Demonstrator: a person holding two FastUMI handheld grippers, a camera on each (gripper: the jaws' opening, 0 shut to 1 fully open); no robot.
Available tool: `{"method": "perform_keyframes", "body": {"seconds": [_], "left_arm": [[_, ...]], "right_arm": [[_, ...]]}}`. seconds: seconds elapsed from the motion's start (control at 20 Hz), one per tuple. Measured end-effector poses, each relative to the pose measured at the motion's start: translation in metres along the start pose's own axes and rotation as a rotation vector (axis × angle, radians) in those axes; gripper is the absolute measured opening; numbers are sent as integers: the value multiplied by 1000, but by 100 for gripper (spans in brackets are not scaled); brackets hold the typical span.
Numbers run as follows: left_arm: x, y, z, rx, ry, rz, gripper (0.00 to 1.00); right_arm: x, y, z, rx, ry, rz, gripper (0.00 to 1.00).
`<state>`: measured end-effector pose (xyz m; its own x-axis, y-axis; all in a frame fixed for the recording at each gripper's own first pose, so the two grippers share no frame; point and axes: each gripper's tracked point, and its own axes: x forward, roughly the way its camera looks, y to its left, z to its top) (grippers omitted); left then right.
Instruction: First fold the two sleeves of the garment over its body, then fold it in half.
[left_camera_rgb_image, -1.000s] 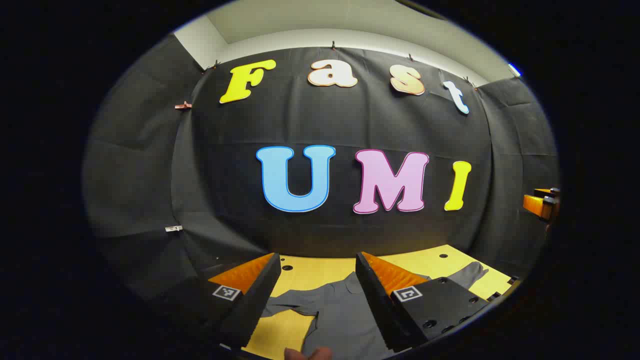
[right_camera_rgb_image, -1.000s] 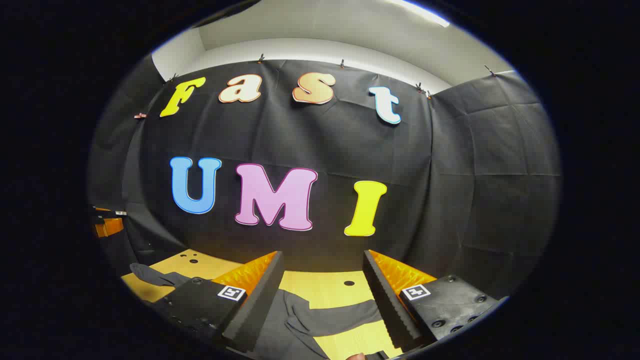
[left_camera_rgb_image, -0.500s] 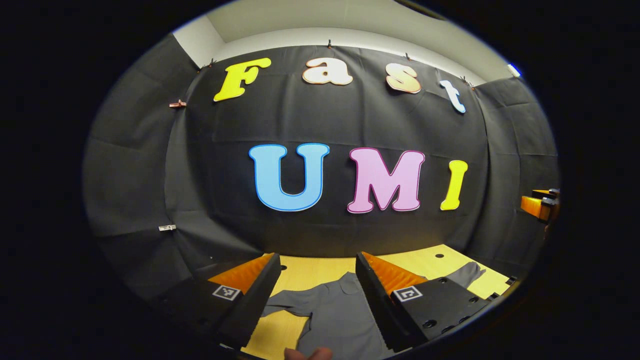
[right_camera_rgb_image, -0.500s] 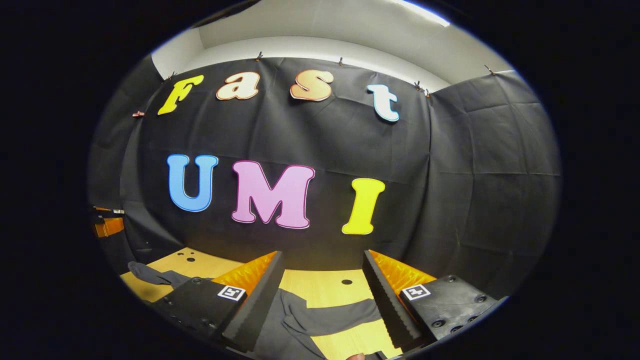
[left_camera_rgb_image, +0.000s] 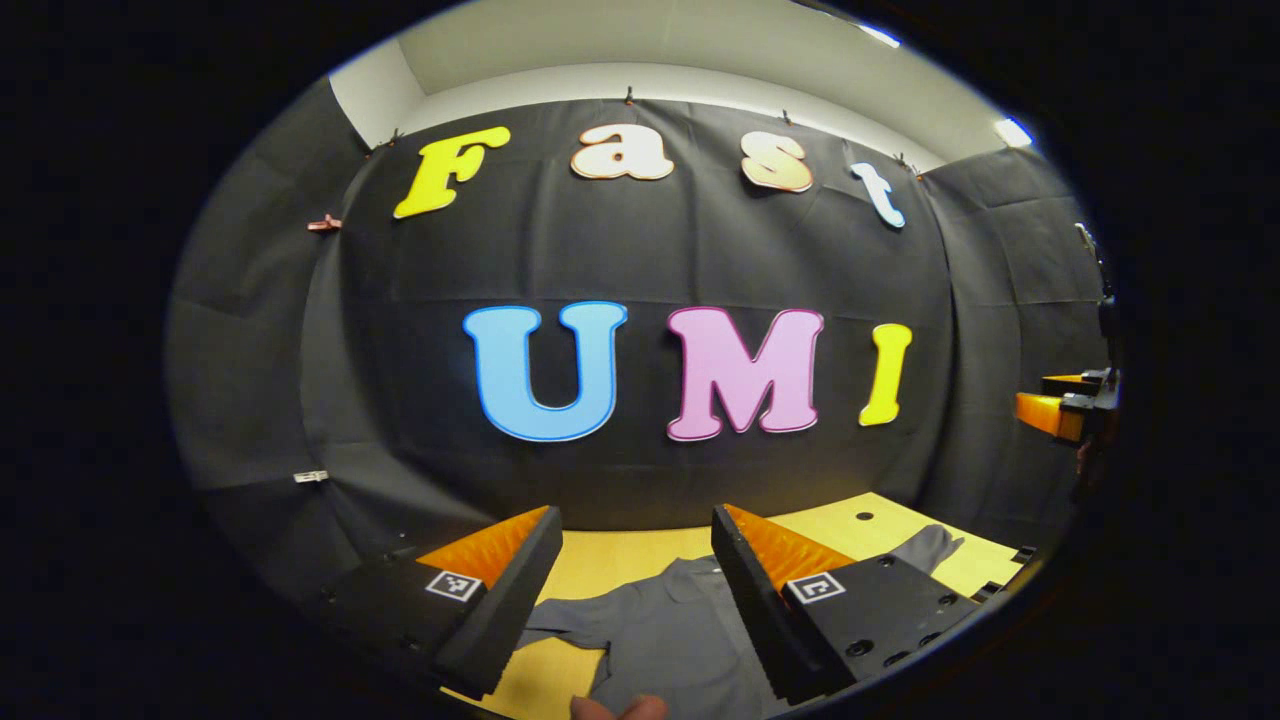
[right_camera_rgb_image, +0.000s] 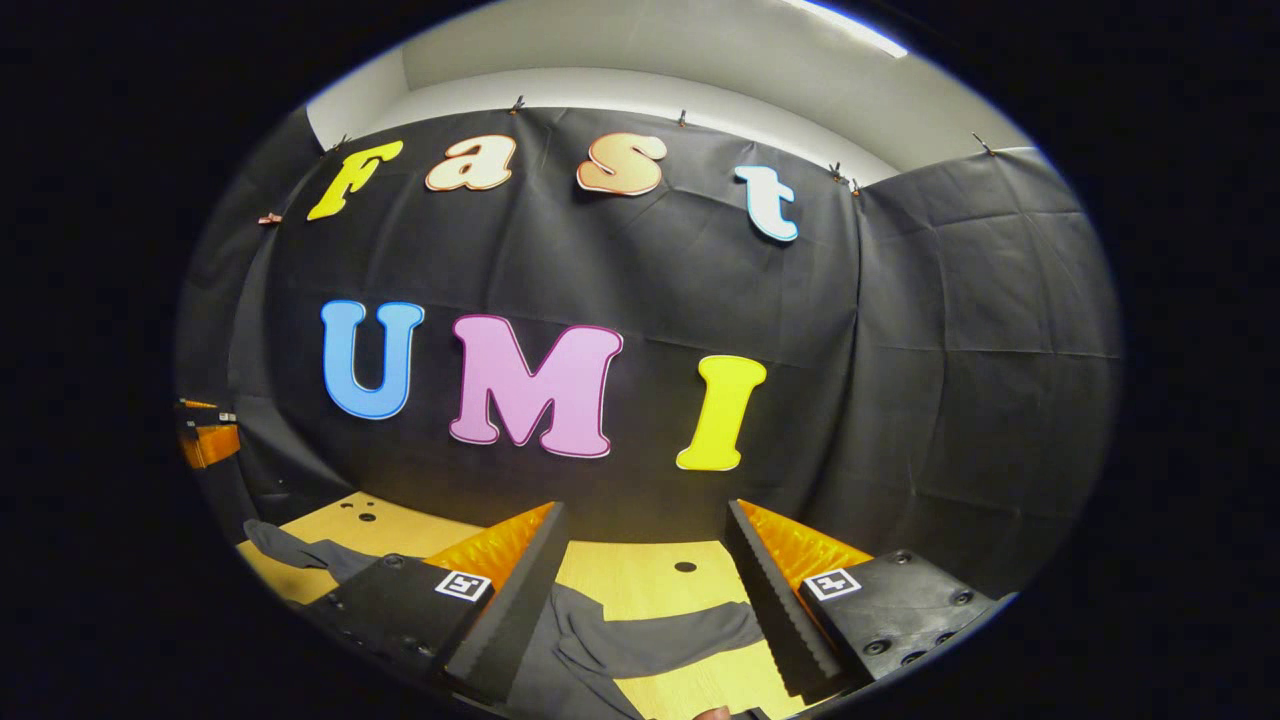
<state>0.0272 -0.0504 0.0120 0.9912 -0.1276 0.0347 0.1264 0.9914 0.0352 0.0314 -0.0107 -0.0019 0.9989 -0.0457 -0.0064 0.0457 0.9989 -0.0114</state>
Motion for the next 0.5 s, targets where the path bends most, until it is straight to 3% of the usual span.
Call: {"method": "perform_keyframes", "body": {"seconds": [0.2, 0.25, 0.4, 0.5], "left_arm": [[19, -20, -14, -27, 50, -48, 95], [22, -24, -14, -27, 53, -50, 95], [33, -27, -16, -29, 64, 2, 95], [34, -35, -17, -57, 84, 46, 95]], "right_arm": [[13, -22, -5, 14, 17, -29, 92], [18, -32, -10, 14, 24, -35, 97], [40, -67, -40, 16, 81, -47, 98], [68, -113, -79, 14, 143, -74, 98]]}}
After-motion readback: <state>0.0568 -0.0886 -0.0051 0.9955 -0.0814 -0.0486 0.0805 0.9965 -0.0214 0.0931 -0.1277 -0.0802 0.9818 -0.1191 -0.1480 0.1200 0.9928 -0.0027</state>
